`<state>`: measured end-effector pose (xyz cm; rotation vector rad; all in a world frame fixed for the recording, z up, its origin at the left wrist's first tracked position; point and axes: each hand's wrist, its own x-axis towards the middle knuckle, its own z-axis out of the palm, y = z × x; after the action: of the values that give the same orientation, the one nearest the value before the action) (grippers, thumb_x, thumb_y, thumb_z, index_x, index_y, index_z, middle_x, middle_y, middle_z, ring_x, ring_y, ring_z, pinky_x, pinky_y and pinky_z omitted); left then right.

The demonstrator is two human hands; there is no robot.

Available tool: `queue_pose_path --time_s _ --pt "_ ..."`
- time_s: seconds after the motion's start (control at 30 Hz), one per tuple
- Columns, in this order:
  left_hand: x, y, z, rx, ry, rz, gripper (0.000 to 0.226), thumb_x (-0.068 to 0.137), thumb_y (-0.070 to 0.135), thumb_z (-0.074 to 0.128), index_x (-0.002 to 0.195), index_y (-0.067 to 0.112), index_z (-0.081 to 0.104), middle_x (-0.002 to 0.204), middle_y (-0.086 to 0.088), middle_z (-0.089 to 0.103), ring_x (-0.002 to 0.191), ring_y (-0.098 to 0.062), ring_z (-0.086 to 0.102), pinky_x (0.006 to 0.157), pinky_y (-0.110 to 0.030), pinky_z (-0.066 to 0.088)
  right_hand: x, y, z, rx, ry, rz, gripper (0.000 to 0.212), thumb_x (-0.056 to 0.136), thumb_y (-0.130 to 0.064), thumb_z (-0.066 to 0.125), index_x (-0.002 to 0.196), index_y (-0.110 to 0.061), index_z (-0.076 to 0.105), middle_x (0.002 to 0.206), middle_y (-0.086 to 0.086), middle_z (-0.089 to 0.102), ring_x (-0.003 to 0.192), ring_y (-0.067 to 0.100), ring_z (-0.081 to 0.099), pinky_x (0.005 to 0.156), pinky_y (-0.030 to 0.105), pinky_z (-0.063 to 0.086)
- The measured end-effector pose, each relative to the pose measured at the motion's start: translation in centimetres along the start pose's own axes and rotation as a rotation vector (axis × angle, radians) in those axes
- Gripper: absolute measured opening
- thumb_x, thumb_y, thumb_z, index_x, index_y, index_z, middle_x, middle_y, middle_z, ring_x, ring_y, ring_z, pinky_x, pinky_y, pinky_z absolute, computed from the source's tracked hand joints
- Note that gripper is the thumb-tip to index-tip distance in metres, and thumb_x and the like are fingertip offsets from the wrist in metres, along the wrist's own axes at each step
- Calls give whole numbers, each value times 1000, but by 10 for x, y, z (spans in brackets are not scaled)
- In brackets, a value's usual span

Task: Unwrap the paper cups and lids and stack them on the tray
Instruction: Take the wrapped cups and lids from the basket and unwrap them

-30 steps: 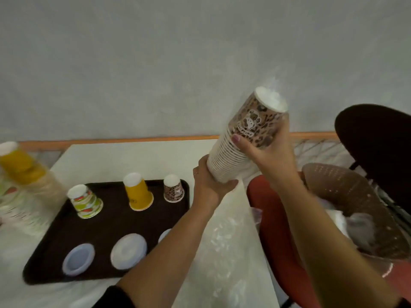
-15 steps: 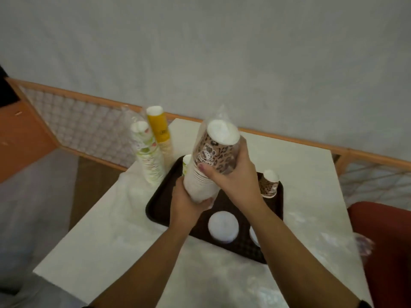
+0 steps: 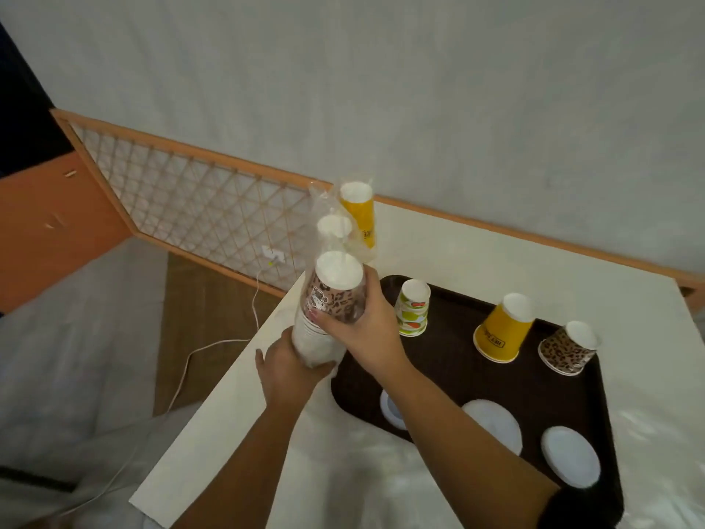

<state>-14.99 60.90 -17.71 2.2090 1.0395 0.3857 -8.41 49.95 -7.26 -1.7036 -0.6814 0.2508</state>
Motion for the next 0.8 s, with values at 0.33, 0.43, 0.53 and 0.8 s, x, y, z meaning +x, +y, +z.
queue_pose_path --time_s 0.33,0.43,0.53,0.8 --pt "15 -16 5 -318 -107 36 68 66 7 83 125 9 49 94 8 56 86 -13 55 77 -25 45 19 23 39 -170 58 52 68 72 -32 80 128 -19 44 127 -4 57 116 13 53 88 17 45" --pt "21 -17 7 -324 -114 44 69 65 7 83 124 11 50 93 11 56 87 -14 58 75 -24 45 20 28 45 -203 94 62 71 73 -36 79 131 -20 42 130 -3 54 120 15 51 92 23 46" --pt "21 -18 9 -330 -127 31 72 65 7 83 126 9 47 102 4 57 96 -20 59 81 -29 46 17 28 44 -204 103 76 78 72 -37 79 136 -22 37 136 -3 49 125 13 45 94 18 40" --pt "-21 2 27 -211 180 -226 84 59 19 89 125 -1 41 127 -20 45 119 -37 42 100 -42 40 0 30 27 -230 129 -14 89 70 -49 77 142 -23 32 140 -4 35 128 16 41 101 33 45"
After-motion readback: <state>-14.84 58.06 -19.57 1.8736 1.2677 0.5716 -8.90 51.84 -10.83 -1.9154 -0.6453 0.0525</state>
